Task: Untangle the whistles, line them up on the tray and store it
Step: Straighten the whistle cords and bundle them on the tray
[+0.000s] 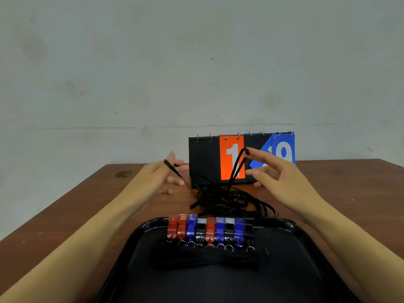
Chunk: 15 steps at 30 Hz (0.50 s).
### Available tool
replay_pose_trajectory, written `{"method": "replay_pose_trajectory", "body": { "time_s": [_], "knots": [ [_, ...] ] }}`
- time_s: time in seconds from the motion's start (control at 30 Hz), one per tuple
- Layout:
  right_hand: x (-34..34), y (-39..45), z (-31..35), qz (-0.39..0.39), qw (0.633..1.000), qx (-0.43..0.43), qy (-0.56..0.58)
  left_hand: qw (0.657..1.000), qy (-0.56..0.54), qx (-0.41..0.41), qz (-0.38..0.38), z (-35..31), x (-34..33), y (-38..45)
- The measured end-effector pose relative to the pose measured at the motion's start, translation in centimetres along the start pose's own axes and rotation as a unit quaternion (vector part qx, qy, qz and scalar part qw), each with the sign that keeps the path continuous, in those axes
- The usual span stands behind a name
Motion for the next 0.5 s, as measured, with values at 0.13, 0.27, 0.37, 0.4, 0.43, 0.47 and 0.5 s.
{"method": "replay_pose_trajectory", "body": {
  "time_s": [0.13, 0.27, 0.37, 0.4, 0.43, 0.47, 0.5],
  "knots": [
    [0.6, 0.3, -0.4, -0.030, 1.000, 0.001, -0.002, 0.998, -0.056, 0.023, -0.034, -0.5, -0.1, -0.3],
    [0.5, 0.7, -1.2, -0.032, 0.999, -0.006, -0.016, 0.996, -0.020, 0.043, -0.071, -0.7, 0.1, -0.2],
    [0.3, 1.0, -2.0, -0.043, 0.996, -0.009, -0.080, 0.998, -0.008, 0.026, -0.064, -0.6, 0.5, -0.3],
    [0.2, 1.1, -2.1, -0.036, 0.994, -0.004, -0.105, 0.998, -0.025, 0.021, -0.045, -0.6, 0.4, -0.5],
    [0.0, 1.1, -2.3, -0.026, 0.991, 0.000, -0.132, 0.998, -0.056, 0.024, -0.021, -0.4, 0.3, -0.7],
    [-0.3, 1.1, -2.5, -0.013, 0.987, 0.001, -0.158, 0.994, -0.100, 0.034, 0.004, -0.5, 0.0, -0.9],
    [-0.7, 1.1, -2.6, 0.003, 0.984, 0.003, -0.177, 0.987, -0.150, 0.049, 0.028, -0.6, -0.3, -1.0]
  ]
}}
Point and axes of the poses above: each hand's wrist, its own y-axis towards the middle knuckle, its own x-axis out of the back of the hand, z = x × y, the point moved 5 cm from there along y, towards the middle knuckle, and after that the axes turned 12 degrees about -x, right-handed, at the moved point
